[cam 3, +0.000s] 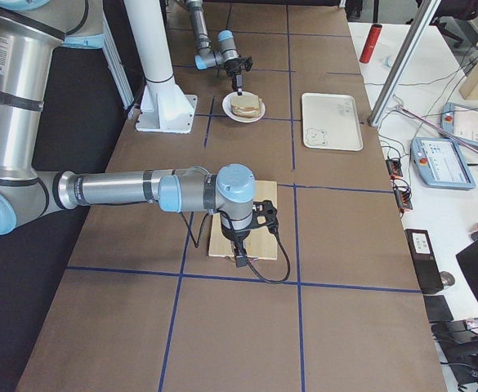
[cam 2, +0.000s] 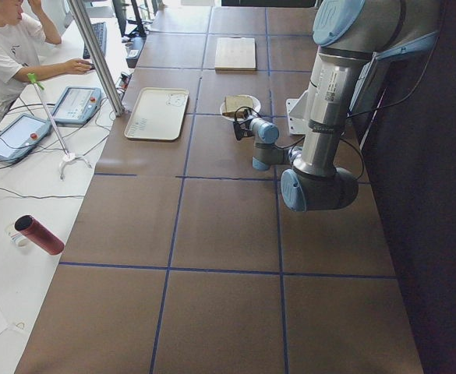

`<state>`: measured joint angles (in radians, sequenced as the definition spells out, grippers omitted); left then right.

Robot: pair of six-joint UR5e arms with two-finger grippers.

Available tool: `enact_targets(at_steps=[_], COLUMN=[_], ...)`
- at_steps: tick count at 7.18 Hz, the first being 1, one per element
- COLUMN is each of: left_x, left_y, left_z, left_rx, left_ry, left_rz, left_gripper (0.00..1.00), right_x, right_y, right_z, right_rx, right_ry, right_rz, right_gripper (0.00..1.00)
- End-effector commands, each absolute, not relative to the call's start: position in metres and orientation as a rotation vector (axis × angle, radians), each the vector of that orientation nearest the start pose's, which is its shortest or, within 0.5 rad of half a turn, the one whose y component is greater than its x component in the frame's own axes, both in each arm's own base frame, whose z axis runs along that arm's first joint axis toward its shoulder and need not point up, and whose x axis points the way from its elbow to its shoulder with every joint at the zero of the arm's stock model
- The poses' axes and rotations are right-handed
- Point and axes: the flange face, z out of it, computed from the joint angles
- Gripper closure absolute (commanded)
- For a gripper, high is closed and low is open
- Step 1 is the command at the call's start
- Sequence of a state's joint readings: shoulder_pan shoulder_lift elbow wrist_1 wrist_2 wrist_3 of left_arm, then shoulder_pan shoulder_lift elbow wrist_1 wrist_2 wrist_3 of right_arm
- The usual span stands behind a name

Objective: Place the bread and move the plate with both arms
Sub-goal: 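Slide the plate with the left gripper onto the cream bear tray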

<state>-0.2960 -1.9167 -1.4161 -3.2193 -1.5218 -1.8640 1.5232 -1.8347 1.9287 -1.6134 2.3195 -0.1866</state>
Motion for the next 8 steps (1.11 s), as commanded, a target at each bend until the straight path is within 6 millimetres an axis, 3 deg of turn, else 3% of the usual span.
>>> enact_targets(at_steps=[1, 2, 4, 5, 6, 8], left_x=[0.526, 0.533, 0.547, 0.554, 0.550, 0.559], left_y=[-0.330, -0.365, -0.473, -0.523, -0.570, -0.628], left_z=[0.342, 0.325, 0.311, 0.307, 0.312, 0.325], left_rx=[0.116, 0.162, 0.219, 0.242, 0.220, 0.224], left_ry=[1.957, 1.971, 1.922, 1.871, 1.818, 1.694], left_rz=[-0.536, -0.575, -0.720, -0.748, -0.793, -0.844], left_gripper=[1.00, 1.00, 1.00, 1.00, 1.00, 1.00], right_x=[0.047, 0.047, 0.047, 0.047, 0.047, 0.047], right_y=[-0.385, -0.385, -0.385, -0.385, -0.385, -0.385], right_z=[0.605, 0.605, 0.605, 0.605, 0.605, 0.606], right_rx=[0.100, 0.099, 0.099, 0.099, 0.099, 0.097], right_ry=[-0.744, -0.744, -0.742, -0.742, -0.742, -0.742], right_rz=[-0.243, -0.242, -0.242, -0.242, -0.242, -0.241], right_gripper=[0.00, 0.00, 0.00, 0.00, 0.00, 0.00])
